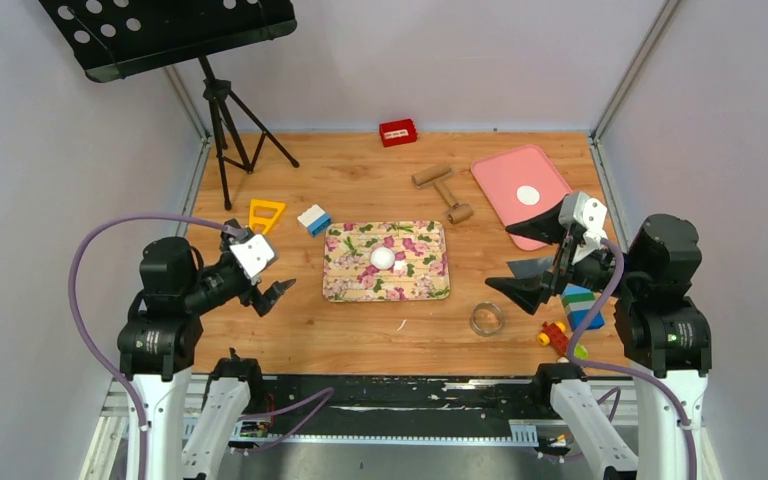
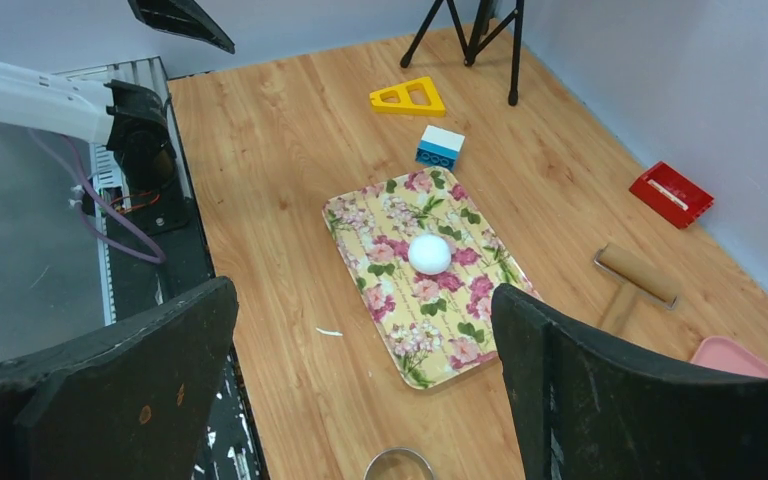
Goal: Roll out the dumpling wrappers from the dough
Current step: Pick up the rolling pin from the center of the board.
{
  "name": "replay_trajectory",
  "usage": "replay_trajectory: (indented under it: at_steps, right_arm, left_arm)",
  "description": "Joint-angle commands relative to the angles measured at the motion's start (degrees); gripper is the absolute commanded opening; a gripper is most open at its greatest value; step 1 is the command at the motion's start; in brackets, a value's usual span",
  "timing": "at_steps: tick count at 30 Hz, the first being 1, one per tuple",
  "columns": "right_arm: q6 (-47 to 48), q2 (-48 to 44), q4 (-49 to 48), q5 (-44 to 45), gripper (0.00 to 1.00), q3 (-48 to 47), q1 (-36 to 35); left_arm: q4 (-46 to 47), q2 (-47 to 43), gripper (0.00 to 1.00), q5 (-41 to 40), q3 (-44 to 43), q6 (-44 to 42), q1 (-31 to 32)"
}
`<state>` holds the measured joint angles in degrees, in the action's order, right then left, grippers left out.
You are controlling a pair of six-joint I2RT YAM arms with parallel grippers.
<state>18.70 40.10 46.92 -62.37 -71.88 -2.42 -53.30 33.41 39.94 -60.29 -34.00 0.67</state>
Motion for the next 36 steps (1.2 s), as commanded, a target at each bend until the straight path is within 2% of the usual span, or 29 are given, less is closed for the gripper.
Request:
replay_trajectory:
  at_steps: [1,11,14,16,17,18,20,22,25,28,34,36]
  right_arm:
    - [-0.74,-1.07,-2.36,-4.07,1.0,1.13,0.35]
    - [5.39,-1.43,-3.38,-8.41,1.0,4.24,0.31]
    - [4.67,-1.02,-7.62,-8.2,1.0,6.38,0.09]
    - [-5.42,-0.22,-17.98,-0.14,1.0,9.41,-0.29]
    - [-10.81,0.56,-22.57,5.44,1.0,10.83,-0.45]
    - [-14.48,1.83,-24.77,13.15,0.99,11.48,-0.44]
    - [-17.08,6.17,-25.11,20.05,0.96,10.35,-0.76]
    - [-18.3,11.9,-22.34,24.09,0.92,6.93,-1.27]
    - [-18.35,20.21,-19.74,30.89,0.9,1.97,-2.9]
    - [-17.51,28.55,-19.78,37.2,0.89,-2.36,-5.46]
    - [-12.49,45.96,-20.95,53.09,0.87,-11.93,-11.94]
    - [-10.32,52.61,-20.63,53.45,0.87,-16.08,-13.09]
  left_arm:
    - [1.12,-1.06,1.0,3.34,1.55,-0.28,-0.4]
    - [3.18,-1.05,1.0,3.59,2.15,1.05,-2.51]
    - [7.68,-1.77,1.0,-1.17,4.09,4.07,-2.91]
    - [12.61,-1.86,1.0,-10.17,5.72,7.25,-2.93]
    - [14.32,-1.71,1.0,-17.13,6.27,7.87,-2.94]
    - [15.46,-1.39,1.0,-21.7,6.47,7.66,-2.94]
    - [15.28,-0.72,1.0,-27.19,6.62,7.02,-2.95]
    - [14.78,-0.77,1.0,-27.63,7.74,7.14,-2.94]
    - [16.4,-3.06,1.0,-23.32,11.4,9.12,-2.95]
    - [16.24,-6.45,1.0,-18.81,14.5,8.3,-3.02]
    - [17.32,-6.93,1.0,-16.52,16.7,9.14,-3.07]
    - [17.76,-6.82,1.0,-16.29,17.56,9.02,-3.13]
